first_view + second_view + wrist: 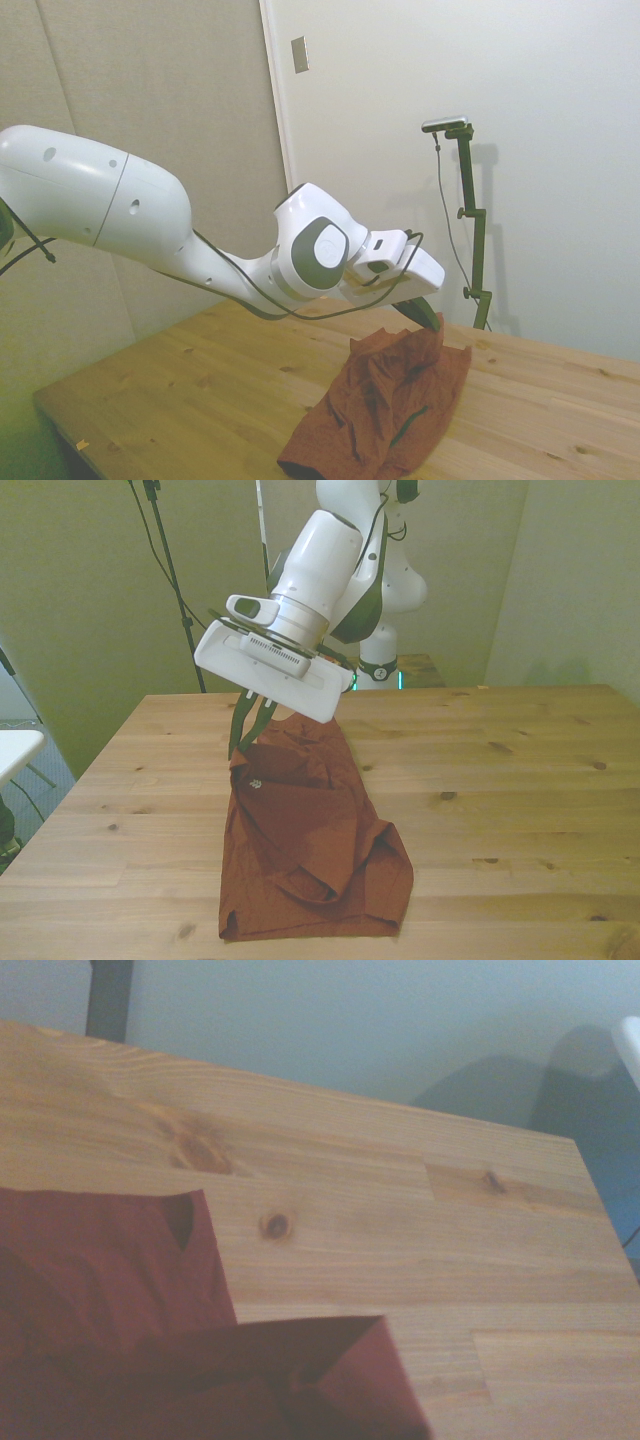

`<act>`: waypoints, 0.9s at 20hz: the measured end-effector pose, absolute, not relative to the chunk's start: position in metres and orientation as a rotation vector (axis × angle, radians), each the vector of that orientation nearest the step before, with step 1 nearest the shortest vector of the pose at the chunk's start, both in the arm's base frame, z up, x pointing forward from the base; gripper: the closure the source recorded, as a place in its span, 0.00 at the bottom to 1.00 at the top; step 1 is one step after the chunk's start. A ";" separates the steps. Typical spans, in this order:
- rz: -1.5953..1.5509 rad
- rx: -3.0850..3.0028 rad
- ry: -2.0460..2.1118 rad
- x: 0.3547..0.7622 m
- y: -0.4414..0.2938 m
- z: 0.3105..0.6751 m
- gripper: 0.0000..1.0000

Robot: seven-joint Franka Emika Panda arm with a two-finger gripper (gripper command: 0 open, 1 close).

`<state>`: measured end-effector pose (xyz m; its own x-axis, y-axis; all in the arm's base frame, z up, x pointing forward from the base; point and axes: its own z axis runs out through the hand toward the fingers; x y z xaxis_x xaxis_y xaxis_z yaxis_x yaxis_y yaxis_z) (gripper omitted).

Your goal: Fold the shorts

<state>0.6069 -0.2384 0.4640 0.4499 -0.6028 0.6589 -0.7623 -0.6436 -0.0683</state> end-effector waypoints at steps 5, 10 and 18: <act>1.034 2.476 -1.236 0.606 -0.260 0.499 0.00; 0.842 2.552 -1.379 0.583 -0.241 0.507 0.00; 0.412 2.855 -1.470 0.479 -0.061 0.472 0.00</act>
<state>0.4791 -0.0606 0.4722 0.5562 -0.8112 0.1803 -0.7869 -0.5839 -0.1997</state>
